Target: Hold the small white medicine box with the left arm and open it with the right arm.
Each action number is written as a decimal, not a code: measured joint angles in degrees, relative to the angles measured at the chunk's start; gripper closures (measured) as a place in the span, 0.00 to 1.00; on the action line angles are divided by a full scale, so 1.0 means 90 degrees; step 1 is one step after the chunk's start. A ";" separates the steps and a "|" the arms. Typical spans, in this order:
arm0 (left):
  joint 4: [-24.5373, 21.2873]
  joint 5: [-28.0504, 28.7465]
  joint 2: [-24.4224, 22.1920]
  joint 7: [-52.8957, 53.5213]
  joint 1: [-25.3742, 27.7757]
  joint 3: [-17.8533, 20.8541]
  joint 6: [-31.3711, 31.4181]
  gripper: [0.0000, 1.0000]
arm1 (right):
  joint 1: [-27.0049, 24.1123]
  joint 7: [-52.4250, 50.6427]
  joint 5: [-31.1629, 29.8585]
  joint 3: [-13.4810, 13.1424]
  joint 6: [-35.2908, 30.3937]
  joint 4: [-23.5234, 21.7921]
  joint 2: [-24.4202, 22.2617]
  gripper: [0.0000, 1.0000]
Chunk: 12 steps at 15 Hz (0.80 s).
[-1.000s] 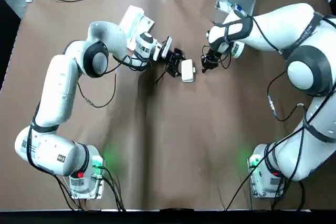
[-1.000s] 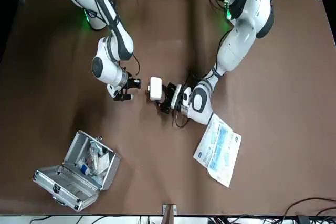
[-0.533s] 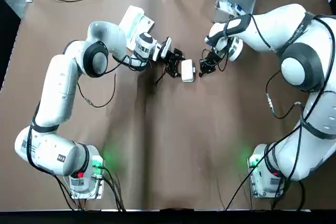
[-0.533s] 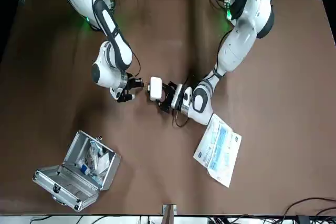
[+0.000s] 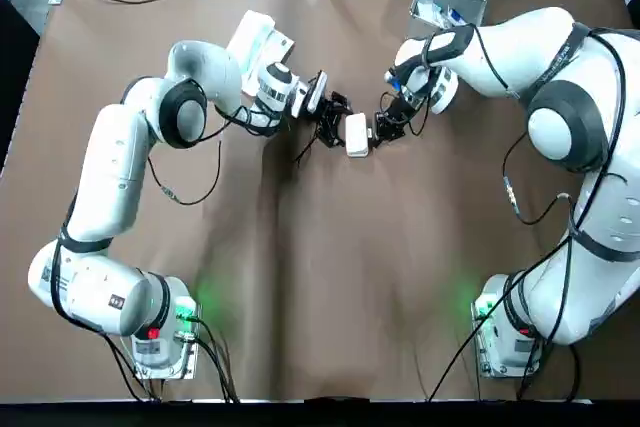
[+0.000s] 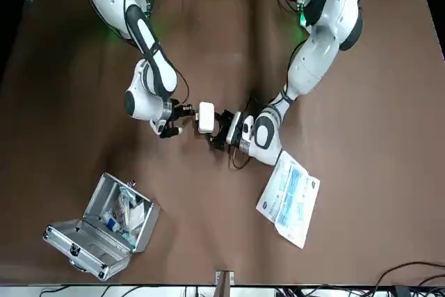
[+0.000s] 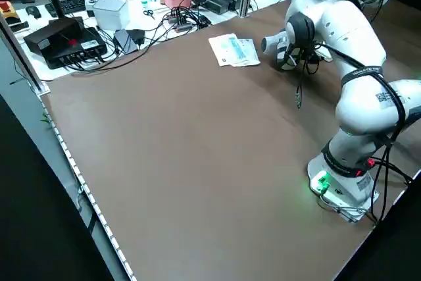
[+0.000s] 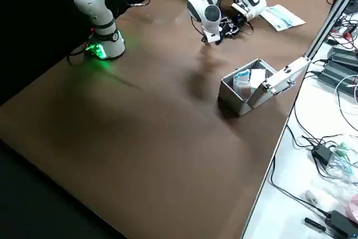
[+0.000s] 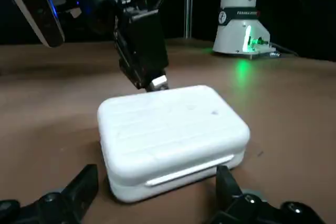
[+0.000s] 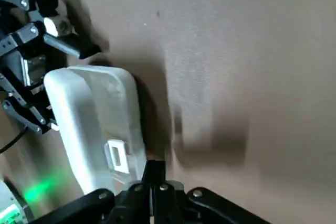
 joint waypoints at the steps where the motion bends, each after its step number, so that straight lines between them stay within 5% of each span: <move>1: 0.0012 0.0044 -0.0004 0.0001 0.0000 -0.0005 0.0014 0.00 | 0.0002 -0.0016 0.0018 0.0002 -0.0025 0.0045 0.0036 0.99; 5: 0.0017 0.0076 -0.0023 0.0000 0.0003 -0.0012 0.0071 0.05 | 0.0002 -0.0057 0.0048 0.0016 -0.0106 0.0135 0.0110 0.99; 7: 0.0004 0.0134 -0.0045 0.0000 0.0034 -0.0003 0.0027 0.22 | 0.0001 -0.0062 0.0056 0.0016 -0.0155 0.0160 0.0110 0.99; 12: 0.0003 0.0150 -0.0077 0.0000 0.0136 0.0024 0.0005 0.48 | -0.0027 -0.0064 0.0066 0.0008 -0.0483 0.0292 0.0110 0.99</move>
